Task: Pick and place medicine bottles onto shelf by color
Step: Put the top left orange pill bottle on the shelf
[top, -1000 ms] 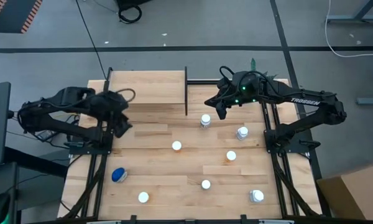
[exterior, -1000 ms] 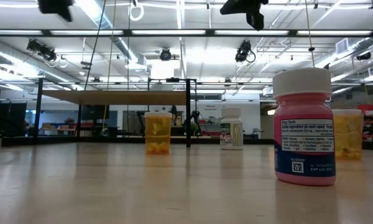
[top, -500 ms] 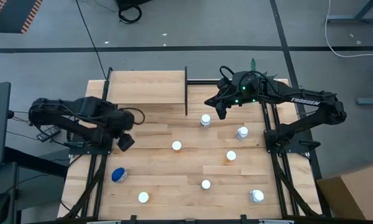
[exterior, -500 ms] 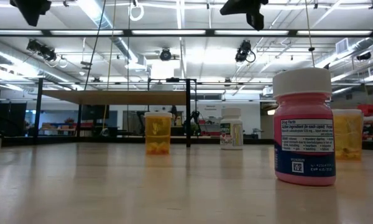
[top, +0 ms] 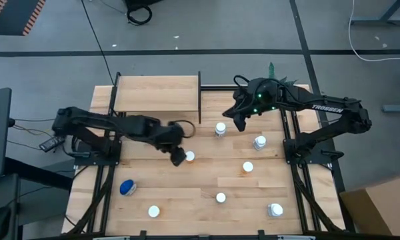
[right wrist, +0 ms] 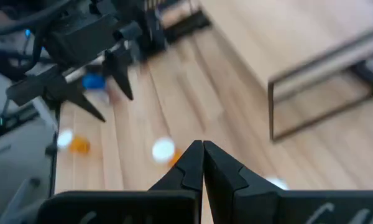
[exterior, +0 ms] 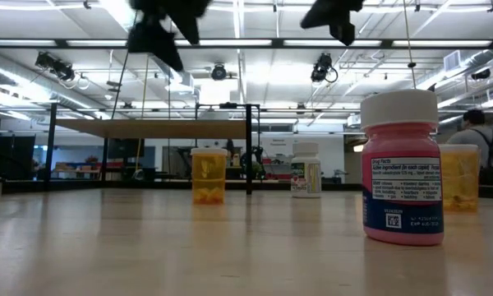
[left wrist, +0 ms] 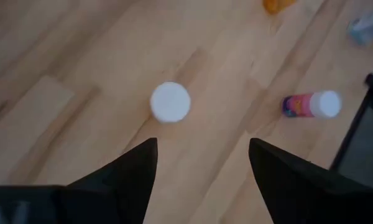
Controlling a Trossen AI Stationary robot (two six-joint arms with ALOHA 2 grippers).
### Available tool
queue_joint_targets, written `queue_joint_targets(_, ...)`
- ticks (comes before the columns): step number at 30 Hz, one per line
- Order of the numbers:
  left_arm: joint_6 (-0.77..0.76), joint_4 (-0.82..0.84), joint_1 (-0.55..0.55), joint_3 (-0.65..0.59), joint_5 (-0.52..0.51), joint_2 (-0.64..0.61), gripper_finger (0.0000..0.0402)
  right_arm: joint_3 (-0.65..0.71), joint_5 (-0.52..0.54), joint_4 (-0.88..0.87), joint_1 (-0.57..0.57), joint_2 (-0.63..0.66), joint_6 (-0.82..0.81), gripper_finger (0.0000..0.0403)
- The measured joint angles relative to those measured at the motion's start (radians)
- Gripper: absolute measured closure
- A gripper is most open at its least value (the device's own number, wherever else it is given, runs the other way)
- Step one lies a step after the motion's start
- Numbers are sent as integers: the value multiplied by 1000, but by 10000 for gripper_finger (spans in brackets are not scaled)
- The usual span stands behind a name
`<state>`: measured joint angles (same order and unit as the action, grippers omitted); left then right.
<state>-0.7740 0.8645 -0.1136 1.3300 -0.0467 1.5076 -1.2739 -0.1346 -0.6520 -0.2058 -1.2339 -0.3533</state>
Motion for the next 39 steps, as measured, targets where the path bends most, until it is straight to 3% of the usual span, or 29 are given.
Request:
queue_joint_targets(8,102,-32,47,0,89,138,142,0,-65,-252,49,0,-45,378)
queue_joint_targets(22,275,-59,91,0,90,146,143,0,-3,-336,190,0,-90,356)
queue_joint_targets(28,289,-60,91,0,68,146,142,0,10,-337,224,0,-122,266)
queue_joint_targets(34,289,-60,90,0,42,150,123,0,155,-337,251,0,-206,149)
queue_joint_targets(39,301,-59,88,0,40,197,99,0,163,-333,255,0,-264,103)
